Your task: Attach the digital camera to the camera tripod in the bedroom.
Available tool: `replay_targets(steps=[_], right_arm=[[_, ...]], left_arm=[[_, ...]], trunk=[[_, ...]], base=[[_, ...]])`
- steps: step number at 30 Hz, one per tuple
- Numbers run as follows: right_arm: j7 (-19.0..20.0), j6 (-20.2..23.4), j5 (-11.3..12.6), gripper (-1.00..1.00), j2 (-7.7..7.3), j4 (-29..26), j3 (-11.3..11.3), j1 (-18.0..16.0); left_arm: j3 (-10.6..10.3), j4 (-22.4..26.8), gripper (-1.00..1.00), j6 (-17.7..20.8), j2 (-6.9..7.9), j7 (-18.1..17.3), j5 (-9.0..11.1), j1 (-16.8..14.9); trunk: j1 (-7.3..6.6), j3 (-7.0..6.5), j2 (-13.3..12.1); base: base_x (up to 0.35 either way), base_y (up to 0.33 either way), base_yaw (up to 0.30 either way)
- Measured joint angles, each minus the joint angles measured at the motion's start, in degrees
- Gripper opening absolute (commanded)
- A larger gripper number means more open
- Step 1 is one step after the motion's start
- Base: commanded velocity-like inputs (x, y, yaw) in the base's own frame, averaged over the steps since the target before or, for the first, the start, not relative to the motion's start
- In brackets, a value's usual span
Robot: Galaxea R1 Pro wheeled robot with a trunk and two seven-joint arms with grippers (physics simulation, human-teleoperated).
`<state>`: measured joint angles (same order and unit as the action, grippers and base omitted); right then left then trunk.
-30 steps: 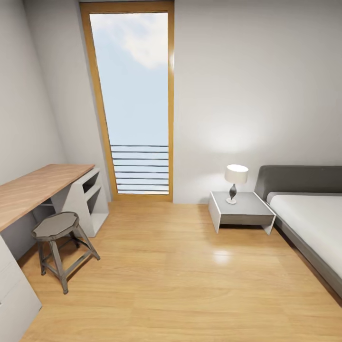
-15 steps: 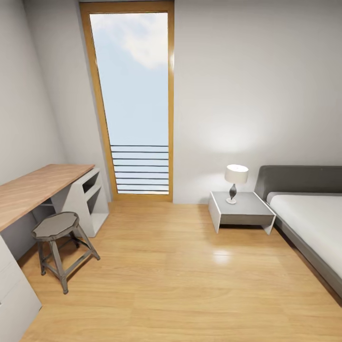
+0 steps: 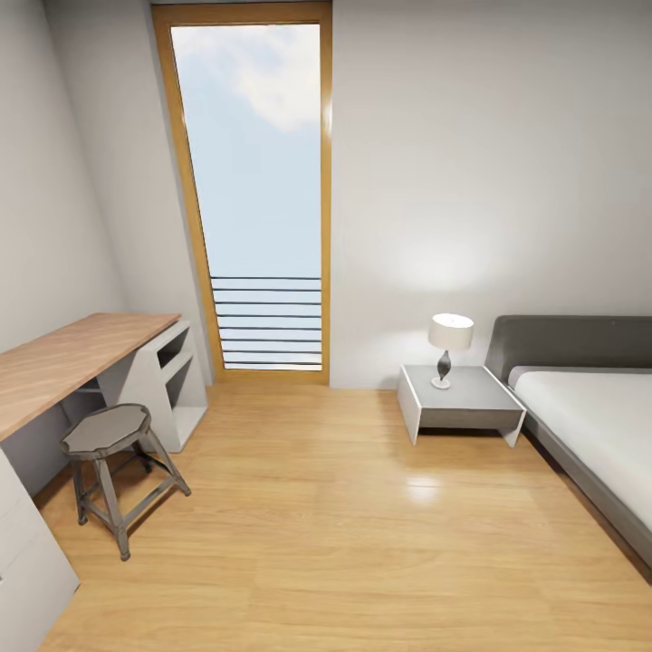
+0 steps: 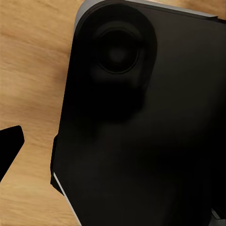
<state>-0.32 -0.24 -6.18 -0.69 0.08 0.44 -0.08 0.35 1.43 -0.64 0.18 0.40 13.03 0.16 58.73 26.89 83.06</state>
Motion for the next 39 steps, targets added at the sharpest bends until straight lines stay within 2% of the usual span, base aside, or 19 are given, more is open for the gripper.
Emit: replay_targets(steps=[17,22,25,27,28,29,30,34,35,36,39], right_arm=[[0.05,0.42,0.18,1.0,0.11,0.0,-0.27,0.0],[0.21,0.68,-0.18,1.0,-0.13,-0.97,-0.21,-0.07],[0.43,1.33,-0.28,1.0,-0.81,-4.31,-0.25,-0.62],[0.61,3.82,-0.04,1.0,-1.3,-9.73,-0.32,-1.9],[0.68,9.11,0.19,1.0,-1.49,-15.1,-0.47,-3.08],[0.69,13.78,0.29,1.0,-1.61,-20.11,-0.56,-4.31],[0.7,16.26,0.35,1.0,-1.64,-22.44,-0.61,-4.62],[0.66,25.34,0.5,1.0,-1.67,-30.75,-0.76,-7.27],[0.65,28.4,1.04,1.0,-1.67,-33.94,-0.97,-9.78],[0.65,29.39,1.51,1.0,-1.66,-35.27,-1.15,-13.04],[0.71,30.53,3.23,1.0,-1.6,-36.84,-2.01,-18.98]], left_arm=[[0.0,0.85,1.0,0.02,0.1,0.06,0.05,-0.02],[0.0,4.83,1.0,0.42,0.6,0.12,0.08,-0.03],[0.01,9.25,1.0,1.18,1.43,0.1,0.12,-0.06],[0.03,14.63,1.0,3.49,2.4,0.09,0.65,-0.08],[0.11,20.4,1.0,8.66,3.4,0.08,2.05,-0.29],[0.11,23.17,1.0,11.13,3.76,0.08,2.75,-0.23],[0.15,27.49,1.0,16.38,4.36,0.09,4.17,-0.29],[0.2,35.9,1.0,27.33,5.28,0.18,6.67,-1.53],[0.23,39.56,1.0,33.02,5.47,0.2,7.42,-3.95],[0.23,41.21,1.0,35.82,5.48,0.2,7.86,-8.19],[0.26,43.19,1.0,41.24,5.28,0.18,8.61,-14.84]], trunk=[[0.0,0.0,0.0],[0.0,-0.02,-0.01],[0.0,-0.03,-0.01],[0.0,-0.04,-0.01],[0.0,-0.05,-0.02],[0.0,-0.05,-0.01],[0.0,-0.04,-0.02],[0.0,-0.04,-0.02],[0.0,-0.03,-0.02],[0.0,-0.06,-0.02],[0.0,-0.05,-0.02]], base=[[0.0,0.0,0.0],[0.0,0.0,0.0],[0.0,0.0,0.0],[0.0,0.0,0.0],[0.0,0.0,0.0],[0.0,0.0,0.0],[0.0,0.0,0.0],[0.0,0.0,0.0],[0.0,0.0,0.0],[0.0,0.0,0.0],[0.0,0.0,0.0]])
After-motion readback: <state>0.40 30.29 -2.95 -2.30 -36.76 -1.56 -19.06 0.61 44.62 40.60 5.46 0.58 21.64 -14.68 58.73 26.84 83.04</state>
